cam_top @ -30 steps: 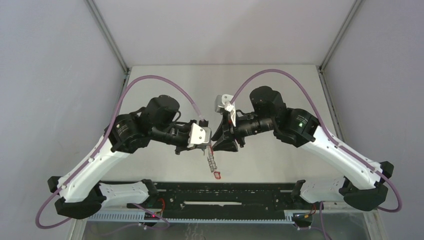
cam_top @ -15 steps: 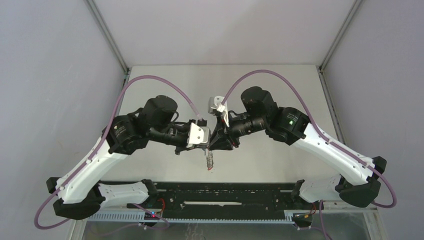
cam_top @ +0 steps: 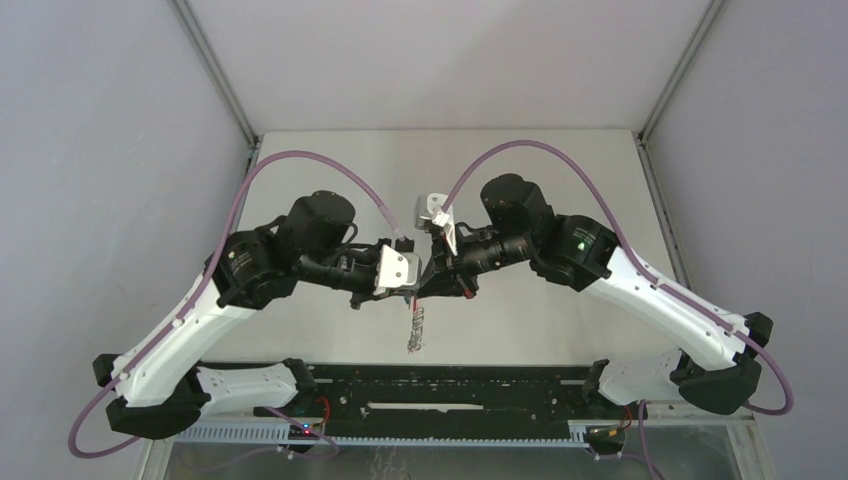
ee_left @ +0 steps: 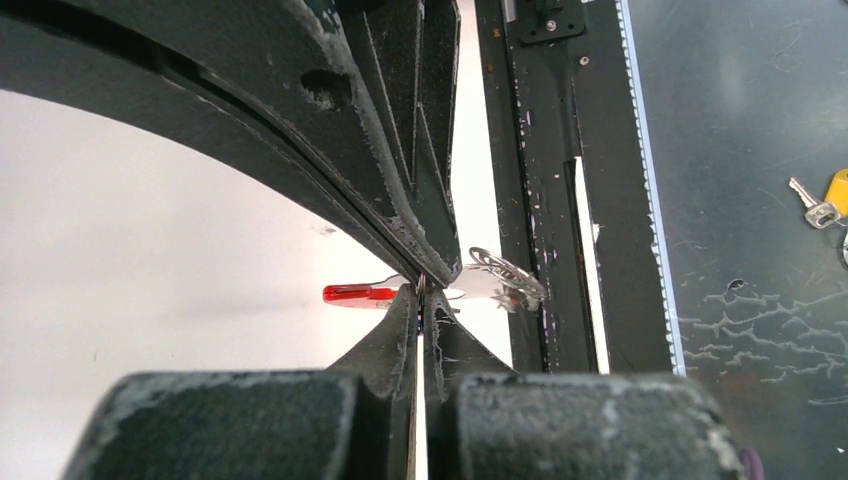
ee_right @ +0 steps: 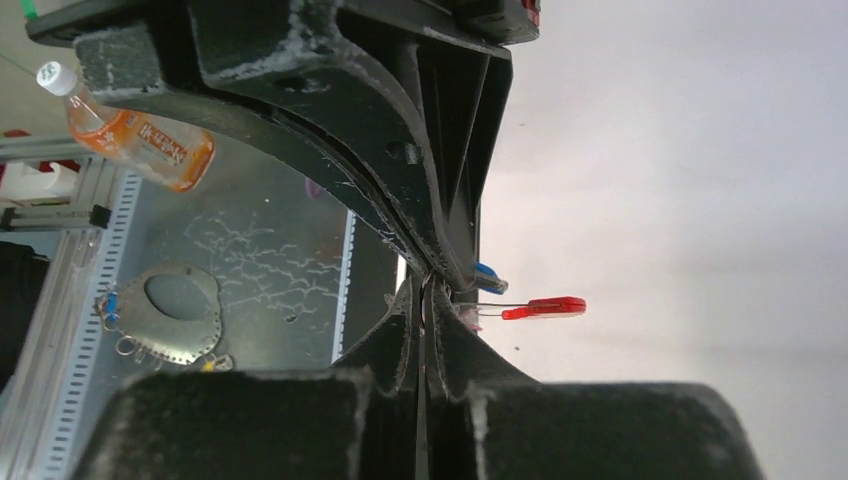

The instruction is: Put the keys on the keyring

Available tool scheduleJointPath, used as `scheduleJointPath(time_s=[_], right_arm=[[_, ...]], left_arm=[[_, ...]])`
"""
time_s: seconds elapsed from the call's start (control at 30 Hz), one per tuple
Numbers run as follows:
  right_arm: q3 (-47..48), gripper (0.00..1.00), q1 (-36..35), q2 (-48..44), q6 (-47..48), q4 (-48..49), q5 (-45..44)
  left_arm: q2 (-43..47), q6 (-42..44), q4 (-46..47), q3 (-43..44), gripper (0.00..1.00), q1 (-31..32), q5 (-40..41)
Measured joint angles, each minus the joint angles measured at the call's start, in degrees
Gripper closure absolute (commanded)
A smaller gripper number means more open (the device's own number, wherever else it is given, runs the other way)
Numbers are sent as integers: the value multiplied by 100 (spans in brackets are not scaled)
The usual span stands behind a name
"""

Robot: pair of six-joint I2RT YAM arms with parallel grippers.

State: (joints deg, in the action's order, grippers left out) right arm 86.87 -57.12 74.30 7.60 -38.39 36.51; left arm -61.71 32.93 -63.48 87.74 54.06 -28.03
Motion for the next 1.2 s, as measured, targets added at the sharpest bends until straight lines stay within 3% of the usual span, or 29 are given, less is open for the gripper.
scheduleJointPath(time_s=[0.17, 0.3, 0.43, 0.5, 0.67, 0.87, 1.03, 1.2], right_arm=[[7, 100, -9, 0, 24, 4, 0], [-79, 100, -2, -57, -4, 129, -70], [-640, 100, 87, -422, -192, 695, -254], [-920, 100, 125, -634, -308, 946, -328], [-1563, 100, 129, -1128, -654, 1816, -372], [-2955, 100, 127, -1886, -1399, 3672, -415], [-4011, 100, 2, -2192, -1980, 5372, -756], [-4411, 100, -350, -2177, -2098, 6288, -1154]], left_arm=[[0, -17, 0, 0, 99, 4, 9], [2, -59, 17, 0, 78, 2, 55], [13, -140, 122, 0, 43, 20, 66], [39, -175, 188, 0, 38, 26, 48], [168, -236, 227, 0, 39, 35, 33], [361, -238, 378, 0, 49, 39, 236], [396, -247, 557, 0, 53, 42, 337], [396, -293, 549, 0, 52, 42, 61]])
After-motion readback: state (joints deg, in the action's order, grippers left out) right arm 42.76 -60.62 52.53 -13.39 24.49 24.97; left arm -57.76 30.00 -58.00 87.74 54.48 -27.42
